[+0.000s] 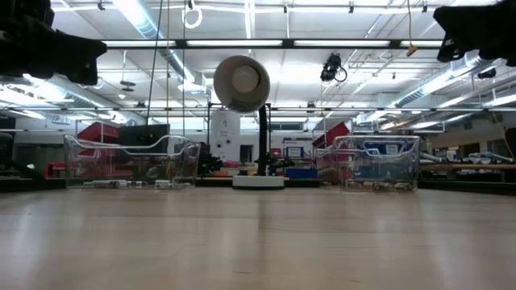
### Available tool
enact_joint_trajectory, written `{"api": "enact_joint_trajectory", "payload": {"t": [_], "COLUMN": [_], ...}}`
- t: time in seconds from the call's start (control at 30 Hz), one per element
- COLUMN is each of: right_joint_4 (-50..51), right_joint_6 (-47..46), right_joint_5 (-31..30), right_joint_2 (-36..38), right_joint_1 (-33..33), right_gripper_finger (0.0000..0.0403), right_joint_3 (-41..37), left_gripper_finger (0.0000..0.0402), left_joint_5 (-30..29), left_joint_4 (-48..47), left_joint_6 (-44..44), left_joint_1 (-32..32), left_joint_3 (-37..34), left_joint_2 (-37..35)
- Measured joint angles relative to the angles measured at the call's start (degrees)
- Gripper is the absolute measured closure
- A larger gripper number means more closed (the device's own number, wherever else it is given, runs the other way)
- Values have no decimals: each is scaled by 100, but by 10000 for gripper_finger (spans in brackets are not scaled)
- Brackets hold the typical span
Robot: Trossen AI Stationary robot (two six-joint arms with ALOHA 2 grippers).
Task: Sort batteries
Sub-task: Return to Home Position
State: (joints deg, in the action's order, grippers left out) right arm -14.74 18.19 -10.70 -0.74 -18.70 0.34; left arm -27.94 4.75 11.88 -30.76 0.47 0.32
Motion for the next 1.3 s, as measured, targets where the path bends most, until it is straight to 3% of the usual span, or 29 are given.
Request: {"api": "enact_joint_trajectory", "payload": {"t": [1.3], "right_joint_4": [-14], "right_joint_6": [-91], "right_joint_5": [-31], "right_joint_2": [1], "right_joint_1": [0], "right_gripper_finger": [398], "right_joint_3": [0], "left_gripper_finger": [388], "left_joint_5": [-7], "left_joint_4": [4], "left_joint_6": [-168], "left_joint_1": [0], "left_joint_3": [-4], "left_joint_2": [6]}}
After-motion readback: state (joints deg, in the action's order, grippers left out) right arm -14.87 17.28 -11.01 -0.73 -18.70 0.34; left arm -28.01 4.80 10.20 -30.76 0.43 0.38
